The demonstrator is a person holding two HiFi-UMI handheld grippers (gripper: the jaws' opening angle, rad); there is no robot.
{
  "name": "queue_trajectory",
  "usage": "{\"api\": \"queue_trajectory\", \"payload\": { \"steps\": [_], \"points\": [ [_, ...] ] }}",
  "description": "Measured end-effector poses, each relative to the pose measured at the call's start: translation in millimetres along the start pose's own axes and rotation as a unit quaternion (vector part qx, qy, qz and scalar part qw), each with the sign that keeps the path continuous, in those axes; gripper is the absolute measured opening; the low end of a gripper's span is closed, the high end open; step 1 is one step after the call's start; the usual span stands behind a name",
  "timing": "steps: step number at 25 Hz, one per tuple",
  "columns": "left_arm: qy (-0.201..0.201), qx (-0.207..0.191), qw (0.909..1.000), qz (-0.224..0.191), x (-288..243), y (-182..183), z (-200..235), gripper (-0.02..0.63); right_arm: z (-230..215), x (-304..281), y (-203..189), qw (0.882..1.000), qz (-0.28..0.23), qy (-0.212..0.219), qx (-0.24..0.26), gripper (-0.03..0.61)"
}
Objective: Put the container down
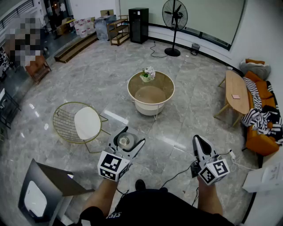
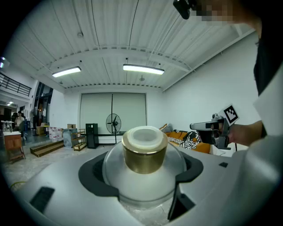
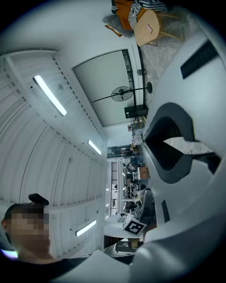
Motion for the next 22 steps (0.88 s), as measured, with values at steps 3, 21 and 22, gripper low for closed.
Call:
{"api": "queue_trajectory", "payload": {
  "steps": [3,21,22],
  "points": [
    [0.001,0.006,1.0,0.004,2.3,-4.8,-3.5,0.347,-1.0,3.9,1.9,1.0,0.004,0.002,0.009,0.009],
    [-0.027,0.011,0.9996,0.005,45.1,-26.9,32.5,0.347,87.0,-19.1,3.0,0.994,0.021,-0.003,0.111,0.014],
    [-0.028,0.011,0.9995,0.007,46.4,-28.4,34.5,0.347,88.3,-19.2,1.0,0.994,0.021,-0.005,0.107,0.014]
  ]
}}
Point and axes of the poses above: the fingertips, and each gripper's own axes: x backward along the fingers, z to its left, y out of its top, the point moved 9 cm from there along x, backward along the fingers, and after that the axes turned 3 degrees about -y, right-handed, at the moved point
